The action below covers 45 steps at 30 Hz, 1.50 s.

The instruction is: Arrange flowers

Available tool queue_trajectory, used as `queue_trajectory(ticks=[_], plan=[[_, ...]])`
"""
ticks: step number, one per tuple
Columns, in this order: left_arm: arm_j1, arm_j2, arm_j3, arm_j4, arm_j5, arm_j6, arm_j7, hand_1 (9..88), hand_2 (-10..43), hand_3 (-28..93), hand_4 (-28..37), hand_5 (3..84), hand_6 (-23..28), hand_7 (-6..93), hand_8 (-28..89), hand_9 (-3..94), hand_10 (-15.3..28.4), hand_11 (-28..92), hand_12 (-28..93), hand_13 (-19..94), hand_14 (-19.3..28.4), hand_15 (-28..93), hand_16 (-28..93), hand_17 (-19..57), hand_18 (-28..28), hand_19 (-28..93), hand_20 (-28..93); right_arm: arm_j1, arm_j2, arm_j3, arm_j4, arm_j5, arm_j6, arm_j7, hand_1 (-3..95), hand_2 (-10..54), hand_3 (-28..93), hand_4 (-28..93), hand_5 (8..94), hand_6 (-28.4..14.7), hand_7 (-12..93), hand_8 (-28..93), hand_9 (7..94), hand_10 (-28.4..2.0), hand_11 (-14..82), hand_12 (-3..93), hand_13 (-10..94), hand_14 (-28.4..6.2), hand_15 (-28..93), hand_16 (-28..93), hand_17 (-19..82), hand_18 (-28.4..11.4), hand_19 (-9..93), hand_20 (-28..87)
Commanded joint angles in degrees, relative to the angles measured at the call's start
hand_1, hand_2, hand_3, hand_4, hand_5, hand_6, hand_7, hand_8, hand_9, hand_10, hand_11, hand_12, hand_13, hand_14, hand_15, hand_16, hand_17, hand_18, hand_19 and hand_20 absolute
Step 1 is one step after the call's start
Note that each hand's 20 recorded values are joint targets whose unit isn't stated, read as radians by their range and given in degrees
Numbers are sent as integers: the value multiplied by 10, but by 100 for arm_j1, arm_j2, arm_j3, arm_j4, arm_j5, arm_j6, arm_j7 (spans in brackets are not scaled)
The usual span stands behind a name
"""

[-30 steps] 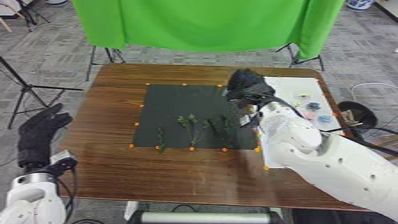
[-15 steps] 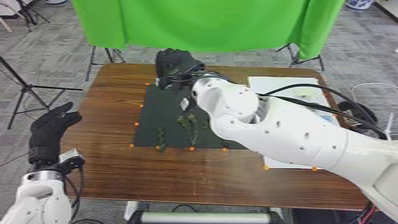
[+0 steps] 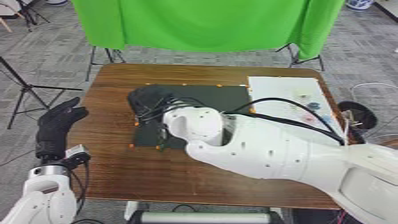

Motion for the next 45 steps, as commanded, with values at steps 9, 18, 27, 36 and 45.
queue_trajectory(ticks=[9,18,27,36,45], plan=[[-229,-41,233,40,216,-178,49,256,-66,755,-240,505,14,173,-83,523,134,230,129,436,164,253,-29,119,116,48,198,-314,-361,10,389,-352,-181,40,600,-95,629,-204,803,20,220,23,882,-107,38,306,934,-9,493,324,664,-85,931,357],[-11,-291,198,-70,109,-200,160,222,-55,758,-272,502,15,169,-82,519,134,228,129,433,164,247,-26,122,110,44,193,-543,-380,96,486,-415,-120,85,596,-95,627,-205,794,25,215,21,866,-103,31,289,934,-9,496,324,663,-90,932,367],[443,-607,32,-208,153,-390,283,199,-95,783,-275,497,14,158,-78,517,134,221,131,433,164,241,-24,126,104,32,199,-573,-410,116,580,-381,75,165,594,-95,626,-202,789,25,208,21,854,-102,34,274,933,-12,499,323,661,-92,932,373],[510,-663,35,-223,137,-368,296,195,-95,778,-281,497,15,156,-77,517,134,219,133,433,163,235,-21,124,105,31,198,-556,-409,138,672,-383,116,210,587,-95,627,-199,777,26,199,19,832,-100,38,253,932,-13,500,321,661,-91,932,375],[459,-634,87,-199,164,-393,207,195,-95,776,-282,497,15,156,-77,517,133,217,133,432,163,232,-19,122,106,31,198,-514,-356,169,542,-269,-93,277,549,-95,631,-189,719,22,194,16,722,-116,122,161,918,-14,507,316,647,-91,932,380]])
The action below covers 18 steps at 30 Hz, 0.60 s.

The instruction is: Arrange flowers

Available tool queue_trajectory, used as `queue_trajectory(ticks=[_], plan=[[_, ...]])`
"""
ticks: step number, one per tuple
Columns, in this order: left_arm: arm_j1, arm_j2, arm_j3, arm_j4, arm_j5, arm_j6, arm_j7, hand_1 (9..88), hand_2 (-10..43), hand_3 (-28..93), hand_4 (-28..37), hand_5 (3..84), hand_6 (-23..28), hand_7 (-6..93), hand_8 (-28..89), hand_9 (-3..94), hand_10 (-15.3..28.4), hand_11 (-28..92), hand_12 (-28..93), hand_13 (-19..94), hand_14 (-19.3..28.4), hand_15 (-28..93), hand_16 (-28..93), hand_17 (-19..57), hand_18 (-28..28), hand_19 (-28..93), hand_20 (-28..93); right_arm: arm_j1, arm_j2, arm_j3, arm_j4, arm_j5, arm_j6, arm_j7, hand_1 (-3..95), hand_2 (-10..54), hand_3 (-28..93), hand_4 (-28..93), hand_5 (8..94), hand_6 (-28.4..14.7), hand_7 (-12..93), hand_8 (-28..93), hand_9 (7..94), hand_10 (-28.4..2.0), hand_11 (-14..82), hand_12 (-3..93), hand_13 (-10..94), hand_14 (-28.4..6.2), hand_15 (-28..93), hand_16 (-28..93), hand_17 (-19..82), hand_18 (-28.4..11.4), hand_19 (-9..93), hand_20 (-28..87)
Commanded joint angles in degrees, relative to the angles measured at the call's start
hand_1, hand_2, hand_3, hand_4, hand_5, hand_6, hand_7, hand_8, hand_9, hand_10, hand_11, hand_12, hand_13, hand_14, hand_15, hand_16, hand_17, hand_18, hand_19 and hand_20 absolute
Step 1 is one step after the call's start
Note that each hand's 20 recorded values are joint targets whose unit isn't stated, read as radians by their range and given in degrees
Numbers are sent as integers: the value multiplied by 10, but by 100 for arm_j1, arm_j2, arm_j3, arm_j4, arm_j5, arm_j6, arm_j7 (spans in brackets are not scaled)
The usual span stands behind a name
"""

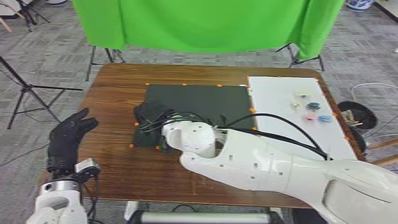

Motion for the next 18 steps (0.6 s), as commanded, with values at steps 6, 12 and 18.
queue_trajectory(ticks=[6,12,18], plan=[[15,-10,57,11,23,-88,-85,198,-95,773,-282,495,14,156,-77,516,133,216,134,433,163,233,-17,121,107,31,199,105,50,97,-199,117,-360,146,506,-95,663,-190,678,30,195,6,680,-121,117,148,907,-16,512,310,633,-99,932,386],[7,12,59,17,32,-74,-112,200,-95,772,-281,495,14,156,-77,517,133,217,134,433,163,234,-18,121,108,30,198,155,101,206,-320,241,-687,161,448,-95,725,-203,623,41,183,-113,633,-126,104,149,893,-19,514,300,618,-102,931,385],[-16,28,100,31,55,-97,-149,201,-95,772,-281,495,15,155,-77,517,132,216,134,433,163,234,-17,120,108,30,198,202,121,288,-387,253,-771,108,418,-95,728,-201,574,38,167,-109,587,-126,90,150,883,-21,508,293,610,-105,926,380]])
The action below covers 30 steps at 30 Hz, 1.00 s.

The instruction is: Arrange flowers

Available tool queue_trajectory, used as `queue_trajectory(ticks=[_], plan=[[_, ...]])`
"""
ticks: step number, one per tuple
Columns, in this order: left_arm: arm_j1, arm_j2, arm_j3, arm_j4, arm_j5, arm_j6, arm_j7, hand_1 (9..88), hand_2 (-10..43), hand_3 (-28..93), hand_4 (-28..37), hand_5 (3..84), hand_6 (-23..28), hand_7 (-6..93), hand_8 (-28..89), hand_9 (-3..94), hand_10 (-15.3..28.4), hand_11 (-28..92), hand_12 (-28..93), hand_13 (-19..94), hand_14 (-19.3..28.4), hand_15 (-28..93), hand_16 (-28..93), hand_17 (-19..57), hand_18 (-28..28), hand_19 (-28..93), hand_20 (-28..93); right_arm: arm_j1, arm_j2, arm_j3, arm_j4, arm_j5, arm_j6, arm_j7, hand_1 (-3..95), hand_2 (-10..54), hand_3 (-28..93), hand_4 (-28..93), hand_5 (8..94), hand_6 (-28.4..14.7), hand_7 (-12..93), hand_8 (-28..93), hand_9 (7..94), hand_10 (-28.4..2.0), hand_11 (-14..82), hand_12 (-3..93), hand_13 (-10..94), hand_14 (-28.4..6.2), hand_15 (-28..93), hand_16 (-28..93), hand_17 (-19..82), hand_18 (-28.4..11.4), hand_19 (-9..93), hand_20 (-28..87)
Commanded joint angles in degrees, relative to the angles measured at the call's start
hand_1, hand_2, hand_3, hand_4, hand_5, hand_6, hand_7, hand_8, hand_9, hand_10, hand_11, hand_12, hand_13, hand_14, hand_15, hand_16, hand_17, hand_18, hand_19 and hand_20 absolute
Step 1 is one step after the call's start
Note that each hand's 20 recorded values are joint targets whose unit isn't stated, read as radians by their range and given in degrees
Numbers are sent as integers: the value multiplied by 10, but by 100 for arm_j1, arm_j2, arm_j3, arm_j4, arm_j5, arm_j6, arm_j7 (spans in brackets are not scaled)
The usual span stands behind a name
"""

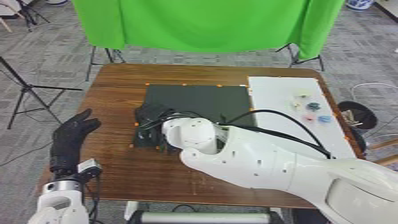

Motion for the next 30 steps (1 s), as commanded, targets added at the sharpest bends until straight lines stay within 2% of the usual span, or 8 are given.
queue_trajectory(ticks=[1,10,12,14,16,19,24,30], plan=[[17,21,46,18,41,-75,-79,200,-95,772,-281,495,15,155,-77,517,132,216,134,433,163,234,-18,120,109,30,198,173,63,116,-154,38,-50,-1,414,-95,730,-201,571,37,166,-107,586,-125,89,150,883,-21,508,292,609,-105,926,380],[84,11,14,-9,42,-81,-96,203,-95,771,-282,495,14,156,-78,517,132,215,134,434,163,234,-18,120,109,30,198,458,344,350,-481,35,73,-93,400,-95,731,-199,545,40,159,-105,559,-134,76,150,879,-23,508,285,602,-108,922,377],[53,13,35,17,45,-97,-91,203,-95,771,-281,495,14,156,-78,518,132,216,134,434,163,234,-18,120,109,30,198,550,536,459,-658,10,141,-126,399,-95,729,-198,542,41,158,-103,558,-135,75,150,879,-23,509,283,602,-108,922,376],[104,12,12,-25,39,-62,-91,203,-95,772,-281,495,14,157,-78,517,132,216,135,434,165,234,-18,120,109,30,198,574,786,686,-931,38,146,-154,394,-95,727,-198,540,41,156,-103,558,-133,75,151,878,-23,510,282,601,-108,922,374],[45,30,41,-3,40,-34,-89,203,-95,772,-281,494,14,157,-78,517,132,216,134,433,164,235,-18,120,109,30,197,590,1119,946,-1185,48,269,-217,388,-95,726,-198,537,41,155,-102,554,-134,74,151,878,-22,510,281,600,-108,922,373],[158,-4,-57,-65,44,-61,-72,203,-95,771,-281,494,14,156,-78,517,132,216,134,434,164,235,-18,120,109,30,197,508,1697,1442,-1699,239,372,-120,381,-95,726,-198,534,39,153,-102,551,-133,74,151,876,-22,510,280,599,-109,922,372],[261,-54,-123,-124,28,-30,-75,203,-95,771,-280,494,13,157,-77,517,133,215,134,433,164,235,-18,119,109,30,197,46,2691,2544,-2287,270,519,-21,374,-95,723,-195,527,33,142,-98,550,-135,73,151,874,-23,512,280,596,-111,924,372],[305,-105,-108,-134,31,-52,-58,202,-95,771,-281,494,13,157,-78,517,133,216,135,434,164,235,-18,119,109,30,197,-1329,3727,4370,-2984,303,433,424,366,-95,717,-195,523,28,133,-93,553,-142,74,151,873,-27,517,277,594,-112,927,371]])
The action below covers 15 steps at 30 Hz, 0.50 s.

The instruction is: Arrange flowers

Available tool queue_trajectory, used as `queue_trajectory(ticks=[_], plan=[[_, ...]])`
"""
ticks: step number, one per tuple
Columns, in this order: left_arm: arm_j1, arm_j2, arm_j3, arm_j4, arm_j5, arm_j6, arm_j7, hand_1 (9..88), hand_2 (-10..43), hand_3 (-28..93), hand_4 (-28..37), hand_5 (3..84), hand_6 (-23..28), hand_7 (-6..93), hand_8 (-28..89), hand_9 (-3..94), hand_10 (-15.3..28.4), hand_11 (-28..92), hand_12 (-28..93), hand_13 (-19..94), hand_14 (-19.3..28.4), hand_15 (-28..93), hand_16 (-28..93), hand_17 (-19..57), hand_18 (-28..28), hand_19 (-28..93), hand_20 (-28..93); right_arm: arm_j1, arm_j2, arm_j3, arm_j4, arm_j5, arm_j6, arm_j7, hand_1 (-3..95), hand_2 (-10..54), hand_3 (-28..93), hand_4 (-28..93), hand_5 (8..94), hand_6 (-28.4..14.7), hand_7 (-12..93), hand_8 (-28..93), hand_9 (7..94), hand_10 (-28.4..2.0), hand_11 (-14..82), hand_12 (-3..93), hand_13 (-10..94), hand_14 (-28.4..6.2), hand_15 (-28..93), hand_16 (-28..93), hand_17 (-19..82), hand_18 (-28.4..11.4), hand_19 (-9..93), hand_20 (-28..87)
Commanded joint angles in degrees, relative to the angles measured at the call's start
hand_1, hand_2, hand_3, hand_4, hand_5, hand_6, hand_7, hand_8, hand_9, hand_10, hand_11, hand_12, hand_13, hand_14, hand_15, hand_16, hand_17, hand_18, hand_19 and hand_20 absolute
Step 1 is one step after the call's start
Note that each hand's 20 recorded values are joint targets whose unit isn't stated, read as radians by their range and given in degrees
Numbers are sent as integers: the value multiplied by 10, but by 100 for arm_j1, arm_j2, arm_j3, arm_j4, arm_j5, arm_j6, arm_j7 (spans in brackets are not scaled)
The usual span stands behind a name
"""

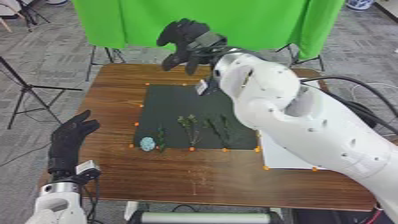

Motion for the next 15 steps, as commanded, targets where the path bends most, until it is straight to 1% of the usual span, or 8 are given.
queue_trajectory(ticks=[1,3,5,6,10,11,13,15], plan=[[181,-117,-18,-56,16,-20,-6,202,-95,771,-281,494,12,158,-78,517,133,216,135,434,164,235,-18,119,109,30,197,-1601,1875,2312,-675,-4,75,632,364,-95,713,-195,522,27,131,-93,553,-145,74,150,873,-28,518,277,594,-113,927,371],[197,-130,-21,-59,-18,0,14,202,-95,770,-282,494,12,159,-78,518,133,216,134,434,164,235,-18,119,109,30,197,-2166,2071,2867,-824,0,-2,790,360,-95,709,-192,520,25,125,-91,553,-147,73,149,872,-30,520,276,593,-113,928,371],[206,-160,-27,-59,-5,-6,16,202,-95,771,-282,494,12,159,-79,518,132,217,135,434,164,234,-18,119,109,30,197,-2635,2263,3245,-882,-117,-97,898,352,-95,706,-190,514,21,119,-90,551,-150,72,149,871,-33,522,276,591,-115,930,373],[170,-154,-7,-48,3,-23,7,202,-95,770,-282,494,12,159,-79,518,132,217,135,434,164,235,-18,119,109,30,197,-2881,2375,3423,-912,-140,-96,979,349,-95,702,-190,512,19,115,-88,550,-152,72,149,871,-34,522,275,590,-117,930,374],[150,-170,13,-37,22,-58,-14,203,-95,769,-282,494,12,159,-79,518,133,216,134,434,163,234,-18,120,110,30,197,-3713,2569,4063,-939,-127,-437,1185,330,-95,687,-186,505,17,105,-82,545,-154,72,149,863,-40,526,275,578,-128,932,384],[148,-167,21,-34,17,-51,-7,203,-95,769,-282,494,13,159,-79,518,132,216,134,434,163,234,-18,120,110,30,197,-3893,2579,4207,-952,-113,-540,1222,328,-95,685,-186,503,16,103,-81,543,-155,71,149,861,-42,527,275,574,-129,932,386],[146,-180,18,-28,7,-50,-13,204,-95,768,-282,494,13,158,-79,518,132,217,135,434,163,234,-17,120,109,30,197,-4146,2664,4296,-927,-14,-452,1275,325,-95,680,-185,503,15,101,-79,542,-156,72,150,858,-44,529,274,572,-133,932,389],[171,-188,16,-35,9,-42,-18,204,-95,768,-282,494,13,158,-79,518,132,217,135,434,163,234,-17,120,110,30,197,-4304,2603,4357,-874,2,-519,1269,324,-95,679,-184,505,15,100,-77,546,-157,73,152,858,-45,530,272,571,-134,932,391]])
